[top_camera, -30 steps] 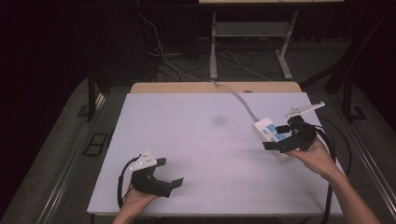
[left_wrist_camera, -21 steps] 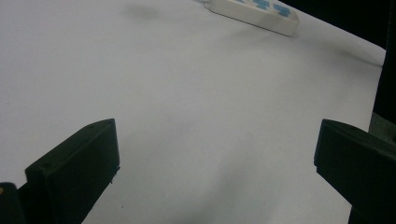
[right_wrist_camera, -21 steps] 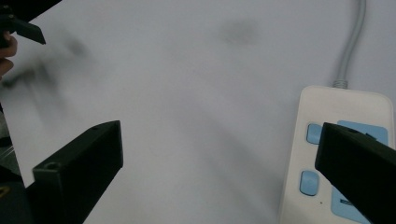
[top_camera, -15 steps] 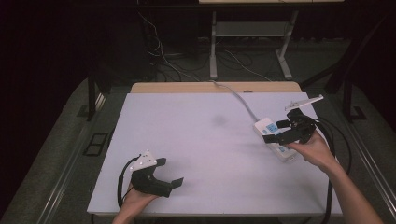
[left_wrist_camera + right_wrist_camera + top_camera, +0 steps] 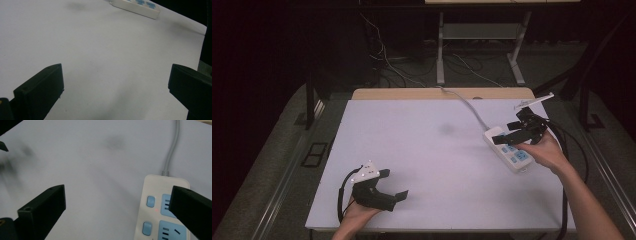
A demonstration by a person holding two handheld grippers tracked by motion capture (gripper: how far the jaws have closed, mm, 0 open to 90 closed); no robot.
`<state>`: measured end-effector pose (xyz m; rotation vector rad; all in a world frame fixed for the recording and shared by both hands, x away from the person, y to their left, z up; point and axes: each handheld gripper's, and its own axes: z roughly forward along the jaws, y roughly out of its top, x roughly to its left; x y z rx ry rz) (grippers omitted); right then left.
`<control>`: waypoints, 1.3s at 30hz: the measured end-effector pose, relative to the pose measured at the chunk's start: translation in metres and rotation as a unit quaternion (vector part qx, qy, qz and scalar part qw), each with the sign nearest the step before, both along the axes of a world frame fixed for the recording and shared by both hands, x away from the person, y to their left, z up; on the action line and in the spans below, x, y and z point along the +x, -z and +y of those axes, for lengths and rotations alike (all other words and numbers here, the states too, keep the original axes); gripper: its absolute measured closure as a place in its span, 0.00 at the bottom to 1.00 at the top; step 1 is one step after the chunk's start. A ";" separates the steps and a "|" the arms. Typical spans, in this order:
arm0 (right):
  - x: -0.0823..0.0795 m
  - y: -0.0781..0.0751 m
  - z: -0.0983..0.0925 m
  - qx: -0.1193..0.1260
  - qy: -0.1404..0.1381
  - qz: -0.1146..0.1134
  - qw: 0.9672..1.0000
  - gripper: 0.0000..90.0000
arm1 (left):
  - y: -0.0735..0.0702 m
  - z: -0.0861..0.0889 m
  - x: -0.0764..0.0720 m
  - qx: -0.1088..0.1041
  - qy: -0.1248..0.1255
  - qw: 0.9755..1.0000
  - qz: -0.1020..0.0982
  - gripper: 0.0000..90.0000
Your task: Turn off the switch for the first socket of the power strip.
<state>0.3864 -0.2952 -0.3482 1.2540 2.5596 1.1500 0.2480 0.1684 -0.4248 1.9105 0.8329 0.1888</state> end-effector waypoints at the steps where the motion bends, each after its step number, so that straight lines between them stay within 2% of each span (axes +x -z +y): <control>1: 0.000 0.000 0.000 0.000 0.000 0.000 1.000 0.01 | 0.000 0.000 0.000 0.000 0.000 1.000 0.000 0.00; 8: 0.008 0.005 0.000 -0.004 0.011 0.005 1.000 0.01 | 0.000 0.001 0.000 0.000 0.000 1.000 0.000 0.00; 10: 0.010 0.006 -0.001 -0.005 0.010 0.006 1.000 0.08 | 0.000 0.000 0.000 0.000 0.001 1.000 0.000 0.00; 11: 0.011 0.007 -0.001 -0.005 0.012 0.003 1.000 0.09 | 0.000 0.000 0.000 0.000 0.001 1.000 0.000 0.00; 12: 0.012 0.007 -0.001 -0.007 0.015 0.001 1.000 0.13 | 0.000 0.000 0.000 0.000 0.001 1.000 0.000 0.00; 13: 0.013 0.007 -0.001 -0.006 0.015 0.000 1.000 0.22 | 0.000 0.000 0.000 0.000 0.001 1.000 0.000 0.00; 15: 0.014 0.008 0.000 -0.011 0.017 -0.006 1.000 0.29 | 0.000 0.001 0.000 0.000 0.000 1.000 0.000 0.00; 26: 0.026 0.019 -0.004 -0.023 0.034 0.007 0.999 0.62 | 0.000 0.001 0.001 0.001 0.000 1.000 0.001 0.00; 39: 0.038 0.030 -0.013 -0.013 0.045 0.023 0.999 0.84 | 0.001 0.002 0.001 0.003 0.000 1.000 0.002 0.00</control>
